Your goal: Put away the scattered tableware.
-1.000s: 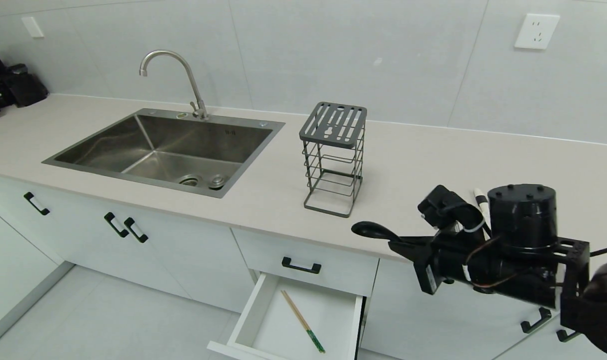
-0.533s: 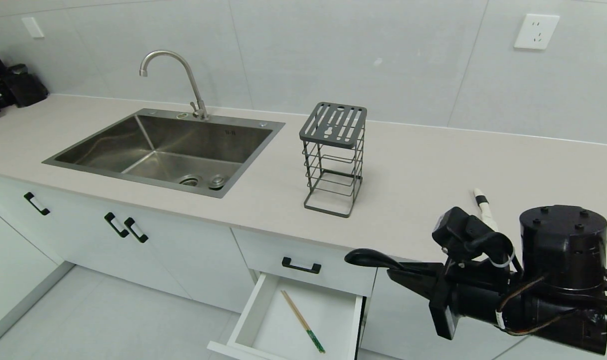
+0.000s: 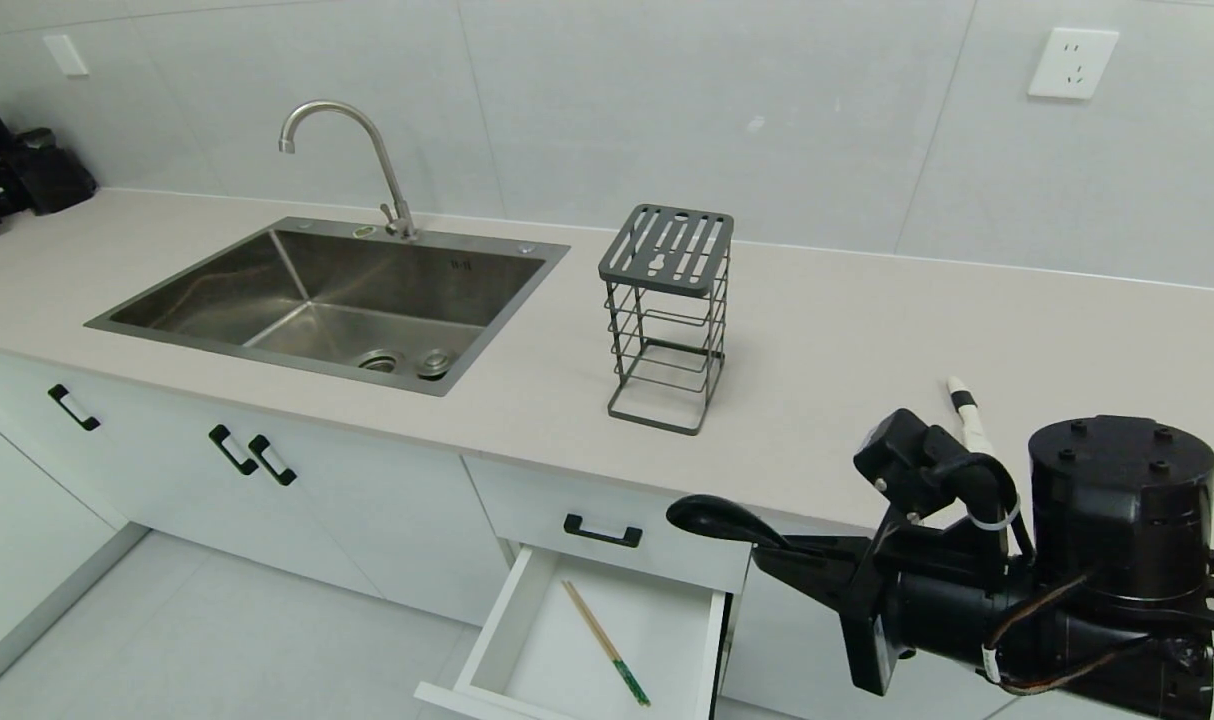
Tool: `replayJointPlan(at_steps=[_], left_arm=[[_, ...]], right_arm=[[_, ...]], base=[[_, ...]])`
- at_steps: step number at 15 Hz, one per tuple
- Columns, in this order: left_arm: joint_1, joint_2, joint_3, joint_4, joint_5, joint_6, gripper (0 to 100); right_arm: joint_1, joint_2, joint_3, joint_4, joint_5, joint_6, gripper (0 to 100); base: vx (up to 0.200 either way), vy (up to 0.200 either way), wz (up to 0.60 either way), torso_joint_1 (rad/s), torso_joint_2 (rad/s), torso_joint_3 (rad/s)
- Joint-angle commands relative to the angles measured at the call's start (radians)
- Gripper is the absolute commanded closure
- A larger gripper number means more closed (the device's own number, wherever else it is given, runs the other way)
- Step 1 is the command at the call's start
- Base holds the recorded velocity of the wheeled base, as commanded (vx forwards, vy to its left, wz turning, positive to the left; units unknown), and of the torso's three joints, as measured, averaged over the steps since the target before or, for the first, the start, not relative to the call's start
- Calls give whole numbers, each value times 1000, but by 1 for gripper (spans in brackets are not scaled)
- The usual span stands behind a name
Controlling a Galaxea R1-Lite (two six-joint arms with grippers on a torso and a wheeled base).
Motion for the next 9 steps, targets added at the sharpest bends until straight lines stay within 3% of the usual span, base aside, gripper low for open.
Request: replayJointPlan(at_steps=[1,9], left_arm=[[0,0,0,0,0,0,0],[0,0,0,0,0,0,0]], right_arm=[[27,29,-51,1,0,0,100],[109,207,-285,-10,14,-6,100]], base=[[0,0,0,0,0,0],[0,0,0,0,0,0]])
